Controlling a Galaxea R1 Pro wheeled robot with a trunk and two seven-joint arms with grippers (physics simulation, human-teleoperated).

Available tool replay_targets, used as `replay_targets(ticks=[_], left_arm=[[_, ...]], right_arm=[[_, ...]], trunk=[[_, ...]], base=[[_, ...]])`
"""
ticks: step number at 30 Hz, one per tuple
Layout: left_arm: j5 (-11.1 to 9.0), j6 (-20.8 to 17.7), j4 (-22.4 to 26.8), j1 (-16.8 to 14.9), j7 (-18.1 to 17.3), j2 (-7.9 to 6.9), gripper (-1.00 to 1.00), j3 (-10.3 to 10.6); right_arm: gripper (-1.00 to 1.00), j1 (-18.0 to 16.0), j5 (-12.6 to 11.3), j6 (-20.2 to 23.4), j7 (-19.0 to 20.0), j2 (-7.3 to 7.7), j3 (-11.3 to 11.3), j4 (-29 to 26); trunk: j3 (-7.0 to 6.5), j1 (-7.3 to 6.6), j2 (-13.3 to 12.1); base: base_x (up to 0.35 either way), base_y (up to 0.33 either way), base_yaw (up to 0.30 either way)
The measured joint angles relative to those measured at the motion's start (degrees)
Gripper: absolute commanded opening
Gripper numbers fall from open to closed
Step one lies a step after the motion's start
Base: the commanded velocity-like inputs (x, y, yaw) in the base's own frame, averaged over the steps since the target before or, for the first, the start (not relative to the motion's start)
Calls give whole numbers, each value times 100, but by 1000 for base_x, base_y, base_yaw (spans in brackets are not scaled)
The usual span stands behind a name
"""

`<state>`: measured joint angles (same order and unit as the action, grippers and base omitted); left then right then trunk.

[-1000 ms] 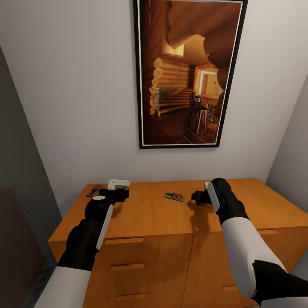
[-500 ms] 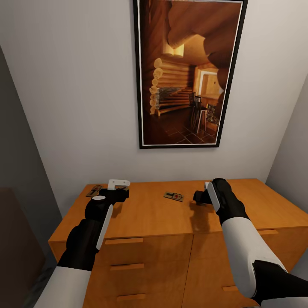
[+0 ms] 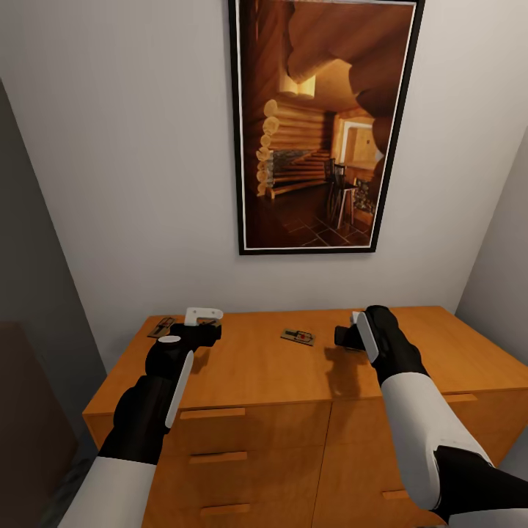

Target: Take the four mousetraps from the cabinet in the bathroom and place them on the bathroom floor. Make sure all four end up on the same floor surface, and ensure that at least two of them are either under or directly next to the same bathroom sink.

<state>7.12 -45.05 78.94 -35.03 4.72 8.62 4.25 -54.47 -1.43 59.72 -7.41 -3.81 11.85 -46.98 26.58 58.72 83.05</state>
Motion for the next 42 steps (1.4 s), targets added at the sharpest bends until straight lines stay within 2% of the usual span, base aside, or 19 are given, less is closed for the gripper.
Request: replay_targets(ticks=[12,13,14,41,42], left_arm=[[-1,0,3,0,0,4,100,2],[-1,-2,6,0,0,8,100,0],[-1,-3,5,0,0,8,100,0],[-1,-6,1,0,0,8,100,0],[-31,-38,34,-32,-31,-24,100,-33]], right_arm=[[-100,0,-29,-9,8,35,4,3],[-100,5,173,8,-11,31,-28,-663],[-100,2,202,7,-14,30,-30,-1626],[-100,4,192,6,-9,9,-53,-1698],[-100,36,182,7,9,42,-27,-1666]], trunk=[[0,0,0],[2,1,-2],[0,0,0],[1,1,-1],[1,1,-1]], base=[[0,0,0],[0,0,0],[0,0,0],[0,0,0],[0,0,0]])
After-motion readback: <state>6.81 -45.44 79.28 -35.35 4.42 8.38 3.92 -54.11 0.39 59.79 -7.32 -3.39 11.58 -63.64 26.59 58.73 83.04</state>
